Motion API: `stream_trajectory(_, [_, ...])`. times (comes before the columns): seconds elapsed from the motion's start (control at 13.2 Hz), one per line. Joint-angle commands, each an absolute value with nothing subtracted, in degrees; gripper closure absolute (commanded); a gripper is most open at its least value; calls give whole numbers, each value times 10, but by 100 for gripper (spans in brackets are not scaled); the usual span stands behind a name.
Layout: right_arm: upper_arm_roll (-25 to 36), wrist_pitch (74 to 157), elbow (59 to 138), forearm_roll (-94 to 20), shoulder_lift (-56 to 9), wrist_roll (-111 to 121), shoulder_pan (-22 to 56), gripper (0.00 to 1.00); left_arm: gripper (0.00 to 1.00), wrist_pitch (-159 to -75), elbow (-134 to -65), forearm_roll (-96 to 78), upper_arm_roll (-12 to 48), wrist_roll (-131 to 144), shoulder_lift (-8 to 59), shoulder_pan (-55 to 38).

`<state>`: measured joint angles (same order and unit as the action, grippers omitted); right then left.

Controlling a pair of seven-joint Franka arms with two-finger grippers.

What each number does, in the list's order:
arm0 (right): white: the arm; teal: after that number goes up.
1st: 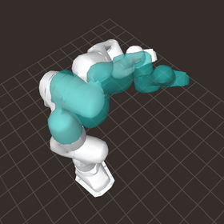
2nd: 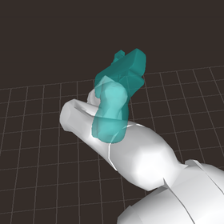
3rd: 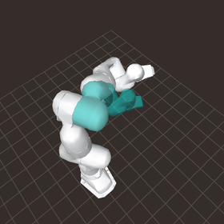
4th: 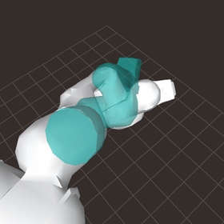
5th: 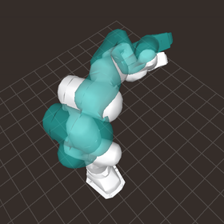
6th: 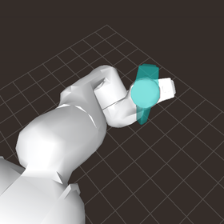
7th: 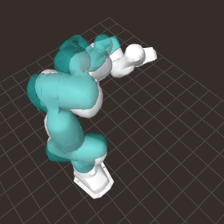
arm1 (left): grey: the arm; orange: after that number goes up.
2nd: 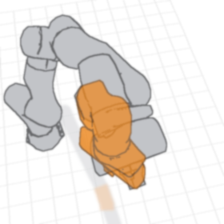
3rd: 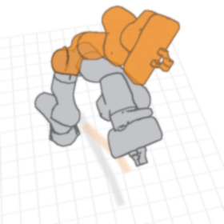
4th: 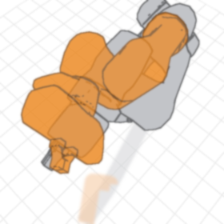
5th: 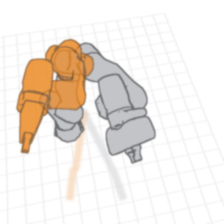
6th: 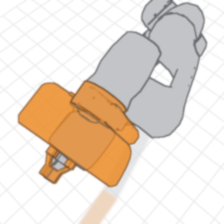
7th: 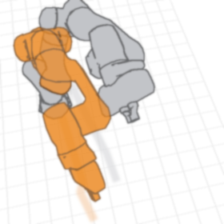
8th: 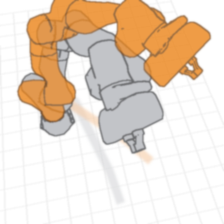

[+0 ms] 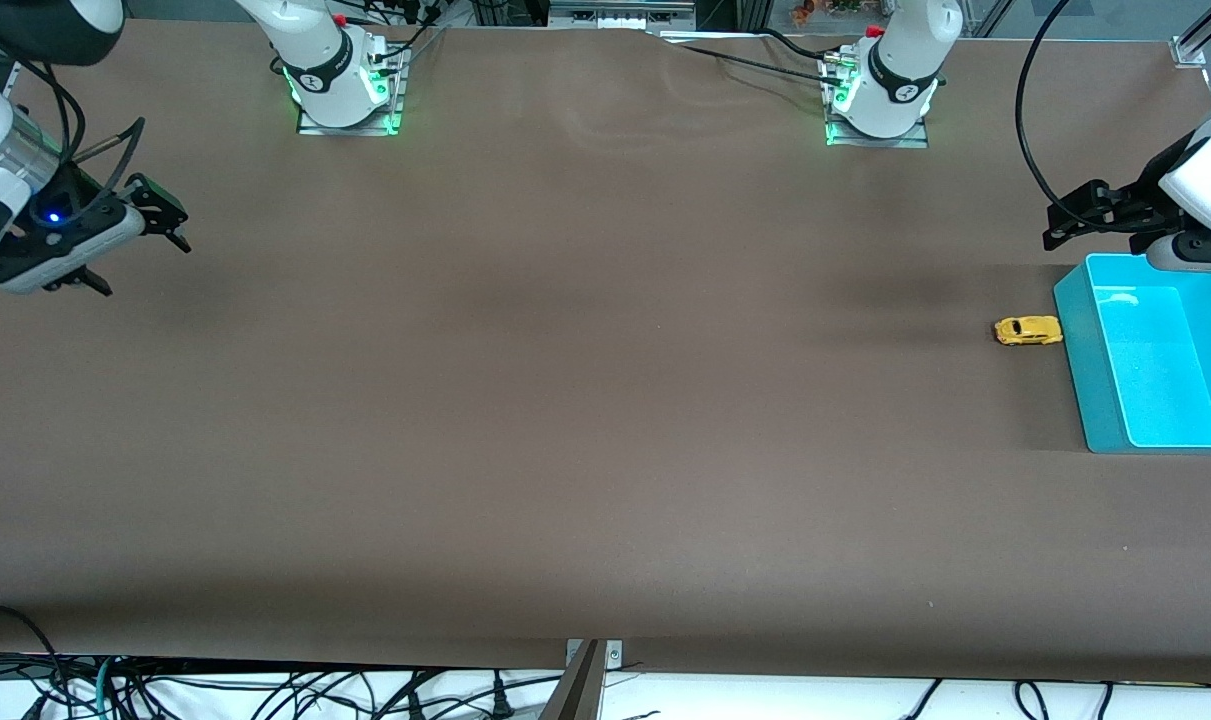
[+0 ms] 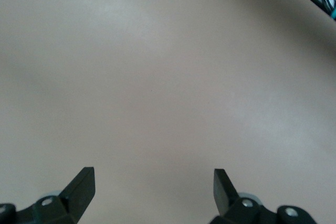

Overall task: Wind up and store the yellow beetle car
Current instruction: 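Move the left gripper down over the car beside the cyan bin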

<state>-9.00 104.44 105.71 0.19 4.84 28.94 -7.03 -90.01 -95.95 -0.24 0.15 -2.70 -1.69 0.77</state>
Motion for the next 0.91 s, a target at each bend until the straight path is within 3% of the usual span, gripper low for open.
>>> stream_trajectory(0.0, [-74,1012,1042,3,61,195,-44,0,0,-886,-940,9,6,-35,-8,10])
stream_trajectory(0.45, [-8,960,1036,-46,87,93,-1,0,0,-877,-940,11,4,-126,-4,11])
stream_trajectory(0.83, [-12,956,1033,-42,87,35,4,0,0,-882,-945,49,2,-299,25,35])
